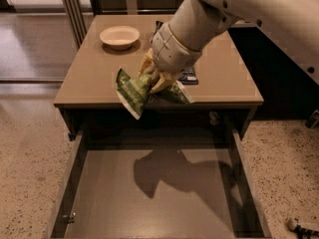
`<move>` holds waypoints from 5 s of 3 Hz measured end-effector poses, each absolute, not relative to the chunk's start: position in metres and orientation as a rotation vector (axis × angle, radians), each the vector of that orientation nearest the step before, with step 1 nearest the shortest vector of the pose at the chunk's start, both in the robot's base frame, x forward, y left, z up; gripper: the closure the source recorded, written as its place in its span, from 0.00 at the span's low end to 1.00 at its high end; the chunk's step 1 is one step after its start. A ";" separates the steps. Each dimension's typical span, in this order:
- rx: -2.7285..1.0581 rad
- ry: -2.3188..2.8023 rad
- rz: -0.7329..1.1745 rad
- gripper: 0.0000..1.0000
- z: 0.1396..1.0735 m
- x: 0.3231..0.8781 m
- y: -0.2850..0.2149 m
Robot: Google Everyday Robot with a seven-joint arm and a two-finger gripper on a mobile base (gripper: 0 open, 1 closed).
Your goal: Place green jalapeno chip bag into top drawer
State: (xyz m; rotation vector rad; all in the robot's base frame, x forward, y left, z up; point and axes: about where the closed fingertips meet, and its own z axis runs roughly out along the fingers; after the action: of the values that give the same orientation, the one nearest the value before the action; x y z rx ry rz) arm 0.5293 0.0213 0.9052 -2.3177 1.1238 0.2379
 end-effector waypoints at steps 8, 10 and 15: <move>-2.479 1.128 0.437 1.00 0.786 0.437 0.019; -2.462 1.185 0.454 1.00 0.711 0.433 0.020; -2.547 1.228 0.365 0.87 0.623 0.448 0.042</move>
Offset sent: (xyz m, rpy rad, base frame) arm -0.0817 -0.0011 -0.0299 0.0055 0.1117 0.0241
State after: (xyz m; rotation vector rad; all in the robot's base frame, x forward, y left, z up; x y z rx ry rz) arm 0.4478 0.0424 0.6232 -2.5473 1.2283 0.3655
